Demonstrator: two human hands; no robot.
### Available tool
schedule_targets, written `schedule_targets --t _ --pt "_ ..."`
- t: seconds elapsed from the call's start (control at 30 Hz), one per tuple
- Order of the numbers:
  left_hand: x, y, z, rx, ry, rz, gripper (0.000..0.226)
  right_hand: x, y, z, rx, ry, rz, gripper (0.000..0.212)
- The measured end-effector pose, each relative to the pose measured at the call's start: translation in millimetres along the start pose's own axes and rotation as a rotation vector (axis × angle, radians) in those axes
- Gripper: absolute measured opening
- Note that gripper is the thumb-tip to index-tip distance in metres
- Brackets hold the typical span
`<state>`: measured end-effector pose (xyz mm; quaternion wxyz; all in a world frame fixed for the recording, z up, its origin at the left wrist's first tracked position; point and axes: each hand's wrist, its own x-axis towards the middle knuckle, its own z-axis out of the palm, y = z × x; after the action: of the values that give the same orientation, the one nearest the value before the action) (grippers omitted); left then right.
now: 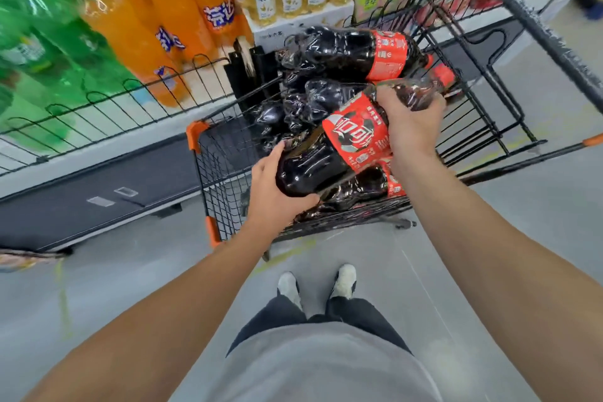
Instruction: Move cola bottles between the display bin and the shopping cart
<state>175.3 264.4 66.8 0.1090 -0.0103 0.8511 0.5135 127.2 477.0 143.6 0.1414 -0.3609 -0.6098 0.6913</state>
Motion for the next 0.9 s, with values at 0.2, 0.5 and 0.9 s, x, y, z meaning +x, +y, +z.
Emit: schedule_targets --t 0.2,0.5,0.9 --pt "-34.3 -19.4 -50.5 -0.019 0.098 -0.015 0.11 -63.2 -3.0 36.6 -0.043 -0.071 -0.078 0.096" --pt "-130.5 -58.0 -92.6 -0.032 0.408 -0.051 0.105 -161.3 11.5 67.4 -0.095 -0.344 -0.194 0.076" --pt "-262.0 -109.3 -167.1 -0.115 0.684 -0.19 0.104 -310.1 44.2 113.6 -0.179 -0.65 -0.222 0.074"
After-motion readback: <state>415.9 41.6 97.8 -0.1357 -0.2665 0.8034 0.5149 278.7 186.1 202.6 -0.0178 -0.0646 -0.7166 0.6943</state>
